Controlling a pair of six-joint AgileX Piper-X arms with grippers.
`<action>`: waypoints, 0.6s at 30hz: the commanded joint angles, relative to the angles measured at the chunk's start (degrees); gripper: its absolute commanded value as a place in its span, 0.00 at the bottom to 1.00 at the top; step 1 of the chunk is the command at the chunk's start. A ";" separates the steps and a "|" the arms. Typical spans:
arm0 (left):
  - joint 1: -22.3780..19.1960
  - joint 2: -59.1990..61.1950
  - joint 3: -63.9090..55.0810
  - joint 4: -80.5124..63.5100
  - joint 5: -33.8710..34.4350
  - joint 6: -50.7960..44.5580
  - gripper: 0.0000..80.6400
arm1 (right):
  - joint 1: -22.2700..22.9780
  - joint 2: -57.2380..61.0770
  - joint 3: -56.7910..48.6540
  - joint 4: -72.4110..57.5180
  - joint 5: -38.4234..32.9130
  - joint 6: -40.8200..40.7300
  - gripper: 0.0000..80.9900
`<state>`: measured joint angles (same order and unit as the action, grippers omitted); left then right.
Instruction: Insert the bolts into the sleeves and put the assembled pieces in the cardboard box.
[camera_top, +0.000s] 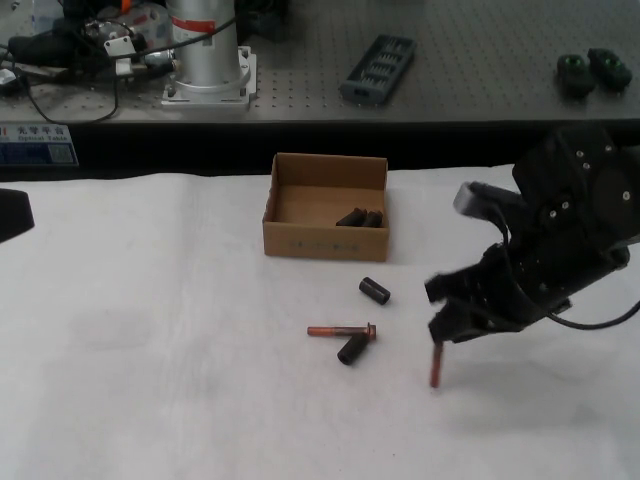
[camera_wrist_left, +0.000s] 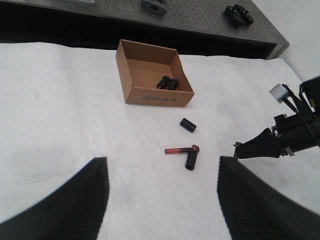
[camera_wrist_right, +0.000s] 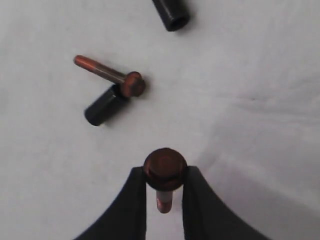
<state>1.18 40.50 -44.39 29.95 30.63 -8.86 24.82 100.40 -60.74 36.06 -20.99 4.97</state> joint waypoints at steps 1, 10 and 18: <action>0.14 -0.10 -0.12 -0.46 -0.44 0.77 0.58 | 0.00 -0.83 -0.25 1.05 4.29 -9.66 0.04; 0.14 -0.10 -0.12 -0.46 -0.44 0.77 0.58 | 1.29 0.83 -0.25 1.02 1.38 -14.88 0.04; 0.14 -0.10 -0.12 -0.46 -0.44 0.77 0.58 | 7.11 3.99 -0.25 0.89 5.95 -14.88 0.04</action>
<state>1.18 40.50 -44.39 29.95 30.63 -8.86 29.98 103.26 -60.74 36.01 -18.09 -9.50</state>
